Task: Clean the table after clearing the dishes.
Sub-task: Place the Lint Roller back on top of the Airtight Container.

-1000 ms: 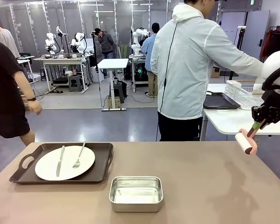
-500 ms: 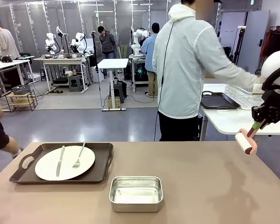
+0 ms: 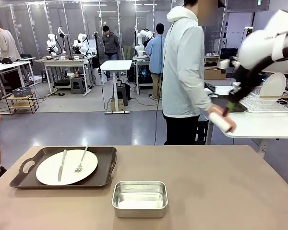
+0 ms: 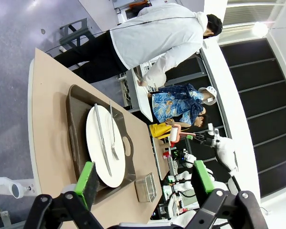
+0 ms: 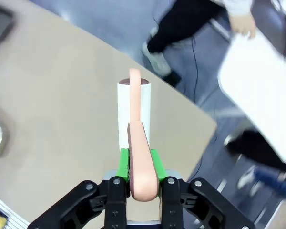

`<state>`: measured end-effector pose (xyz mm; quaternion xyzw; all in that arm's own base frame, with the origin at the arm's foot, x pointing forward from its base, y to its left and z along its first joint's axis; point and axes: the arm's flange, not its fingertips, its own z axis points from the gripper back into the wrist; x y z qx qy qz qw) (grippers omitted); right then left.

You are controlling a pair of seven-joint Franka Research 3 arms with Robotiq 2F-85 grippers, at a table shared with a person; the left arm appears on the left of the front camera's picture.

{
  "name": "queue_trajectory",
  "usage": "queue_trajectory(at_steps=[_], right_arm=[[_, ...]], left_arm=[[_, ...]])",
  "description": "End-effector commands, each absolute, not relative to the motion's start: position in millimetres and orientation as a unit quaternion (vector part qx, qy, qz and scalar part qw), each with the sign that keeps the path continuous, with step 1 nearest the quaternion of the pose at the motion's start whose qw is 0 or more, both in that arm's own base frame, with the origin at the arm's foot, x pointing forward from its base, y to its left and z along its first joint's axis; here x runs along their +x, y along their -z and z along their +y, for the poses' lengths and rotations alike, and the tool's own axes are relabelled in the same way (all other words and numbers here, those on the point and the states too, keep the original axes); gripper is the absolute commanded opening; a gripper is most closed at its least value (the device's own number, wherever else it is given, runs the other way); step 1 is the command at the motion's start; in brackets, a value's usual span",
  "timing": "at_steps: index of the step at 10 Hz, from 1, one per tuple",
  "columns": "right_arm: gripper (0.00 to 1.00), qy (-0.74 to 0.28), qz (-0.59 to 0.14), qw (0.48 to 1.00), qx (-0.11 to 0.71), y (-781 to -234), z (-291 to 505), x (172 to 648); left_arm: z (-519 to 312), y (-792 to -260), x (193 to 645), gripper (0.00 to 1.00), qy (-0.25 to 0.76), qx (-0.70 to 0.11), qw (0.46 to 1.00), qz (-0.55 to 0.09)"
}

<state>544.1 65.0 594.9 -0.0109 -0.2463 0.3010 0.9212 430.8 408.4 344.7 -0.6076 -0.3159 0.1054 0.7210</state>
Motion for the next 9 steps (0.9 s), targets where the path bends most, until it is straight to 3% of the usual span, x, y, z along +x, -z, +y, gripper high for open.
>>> queue_trajectory(at_steps=[1,5,6,9], right_arm=[[0.22,-0.407,-0.262,0.875,-0.01,-579.2,121.6,501.1],[0.22,-0.57,-0.21,0.794,0.023,-552.4,254.7,424.6],[0.22,-0.596,-0.204,0.776,-0.005,-546.9,271.5,411.1],[0.22,-0.57,-0.204,0.796,0.009,-546.6,278.1,412.3]], left_arm=[[409.0,-347.2,426.4,1.0,-0.101,-0.61,0.722,-0.312],[409.0,-347.2,426.4,1.0,-0.101,-0.61,0.722,-0.312],[409.0,-347.2,426.4,1.0,-0.101,-0.61,0.722,-0.312],[409.0,-347.2,426.4,1.0,-0.101,-0.61,0.722,-0.312]])
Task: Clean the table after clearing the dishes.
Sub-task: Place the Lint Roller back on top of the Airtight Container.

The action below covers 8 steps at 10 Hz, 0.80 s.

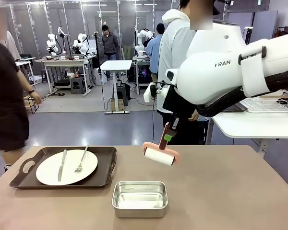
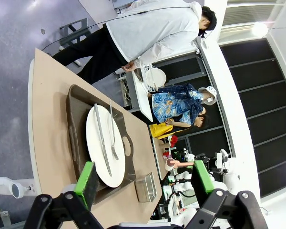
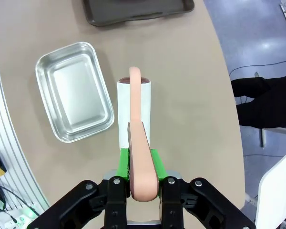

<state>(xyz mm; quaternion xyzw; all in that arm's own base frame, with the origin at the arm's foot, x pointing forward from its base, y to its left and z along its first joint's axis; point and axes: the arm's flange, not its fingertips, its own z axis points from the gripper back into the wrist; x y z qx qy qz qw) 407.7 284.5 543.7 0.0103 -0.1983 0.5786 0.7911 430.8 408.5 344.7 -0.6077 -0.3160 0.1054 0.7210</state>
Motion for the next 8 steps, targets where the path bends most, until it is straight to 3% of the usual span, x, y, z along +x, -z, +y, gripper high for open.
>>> queue_trajectory(at_steps=[1,5,7,8], right_arm=[[0.22,-0.57,-0.204,0.796,0.009,-546.6,278.1,412.3],[0.22,-0.571,-0.2,0.796,0.01,-545.3,276.7,413.3],[0.22,-0.671,-0.187,0.716,0.058,-540.3,301.8,398.8],[0.22,-0.681,-0.166,0.711,0.052,-534.3,309.0,392.7]], left_arm=[[409.0,-347.2,426.4,1.0,-0.101,-0.61,0.722,-0.312],[409.0,-347.2,426.4,1.0,-0.101,-0.61,0.722,-0.312],[409.0,-347.2,426.4,1.0,-0.101,-0.61,0.722,-0.312],[409.0,-347.2,426.4,1.0,-0.101,-0.61,0.722,-0.312]])
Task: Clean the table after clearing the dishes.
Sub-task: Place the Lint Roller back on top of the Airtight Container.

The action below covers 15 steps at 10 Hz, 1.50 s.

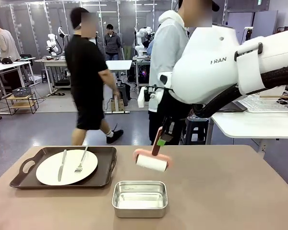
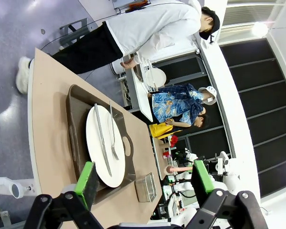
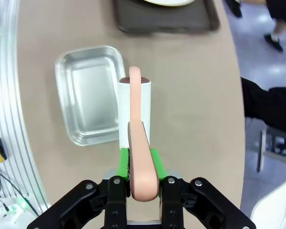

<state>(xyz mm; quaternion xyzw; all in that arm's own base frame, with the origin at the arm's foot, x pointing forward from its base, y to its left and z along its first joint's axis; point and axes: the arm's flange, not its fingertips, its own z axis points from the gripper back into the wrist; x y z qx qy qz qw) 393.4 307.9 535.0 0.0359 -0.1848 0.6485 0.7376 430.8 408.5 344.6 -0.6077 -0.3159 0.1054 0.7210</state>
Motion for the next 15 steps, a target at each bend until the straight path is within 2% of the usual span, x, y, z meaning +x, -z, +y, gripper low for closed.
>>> queue_trajectory(at_steps=[1,5,7,9,15], right_arm=[[0.22,-0.693,-0.145,0.704,0.052,-525.5,320.7,386.8],[0.22,-0.721,-0.101,0.683,0.064,-487.0,369.2,383.5],[0.22,-0.724,-0.104,0.68,0.05,-479.0,384.7,396.0],[0.22,-0.733,-0.068,0.675,0.051,-470.6,395.1,407.4],[0.22,-0.72,-0.019,0.692,0.046,-444.9,402.0,442.5]], left_arm=[[409.0,-347.2,426.4,1.0,-0.101,-0.61,0.722,-0.312],[409.0,-347.2,426.4,1.0,-0.101,-0.61,0.722,-0.312],[409.0,-347.2,426.4,1.0,-0.101,-0.61,0.722,-0.312],[409.0,-347.2,426.4,1.0,-0.101,-0.61,0.722,-0.312],[409.0,-347.2,426.4,1.0,-0.101,-0.61,0.722,-0.312]])
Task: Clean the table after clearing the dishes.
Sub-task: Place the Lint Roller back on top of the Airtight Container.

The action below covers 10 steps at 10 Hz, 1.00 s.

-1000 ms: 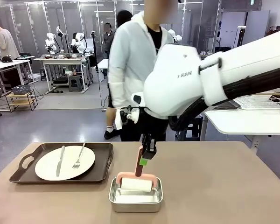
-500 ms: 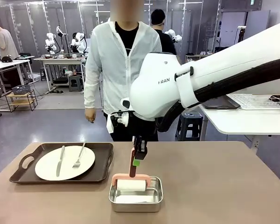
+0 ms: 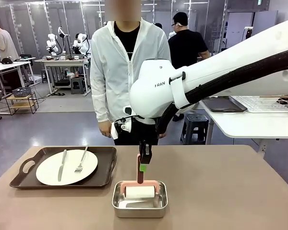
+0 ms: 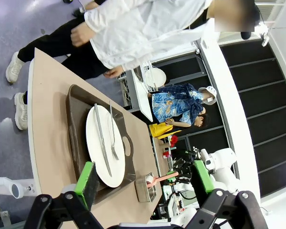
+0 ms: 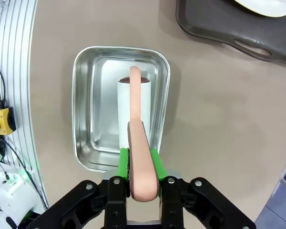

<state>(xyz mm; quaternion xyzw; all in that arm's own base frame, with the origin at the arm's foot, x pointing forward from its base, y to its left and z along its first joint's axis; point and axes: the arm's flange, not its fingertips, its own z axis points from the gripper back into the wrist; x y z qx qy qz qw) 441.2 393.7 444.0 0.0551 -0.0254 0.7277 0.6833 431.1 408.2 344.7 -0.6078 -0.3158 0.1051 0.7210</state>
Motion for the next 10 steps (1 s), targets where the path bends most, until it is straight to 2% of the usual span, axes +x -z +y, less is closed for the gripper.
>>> queue_trajectory(at_steps=[1,5,8,9,10], right_arm=[[0.22,-0.719,-0.019,0.693,0.051,-437.6,402.1,446.7],[0.22,-0.72,-0.008,0.693,0.045,-418.1,404.2,456.2],[0.22,-0.717,-0.016,0.696,0.041,-430.2,402.0,457.6],[0.4,-0.714,-0.02,0.699,0.041,-433.4,400.0,458.6],[0.51,-0.714,-0.026,0.698,0.041,-441.0,397.3,457.6]], left_arm=[[409.0,-347.2,426.4,1.0,-0.101,-0.61,0.722,-0.312],[409.0,-347.2,426.4,1.0,-0.101,-0.61,0.722,-0.312],[409.0,-347.2,426.4,1.0,-0.101,-0.61,0.722,-0.312],[409.0,-347.2,426.4,1.0,-0.101,-0.61,0.722,-0.312],[409.0,-347.2,426.4,1.0,-0.101,-0.61,0.722,-0.312]])
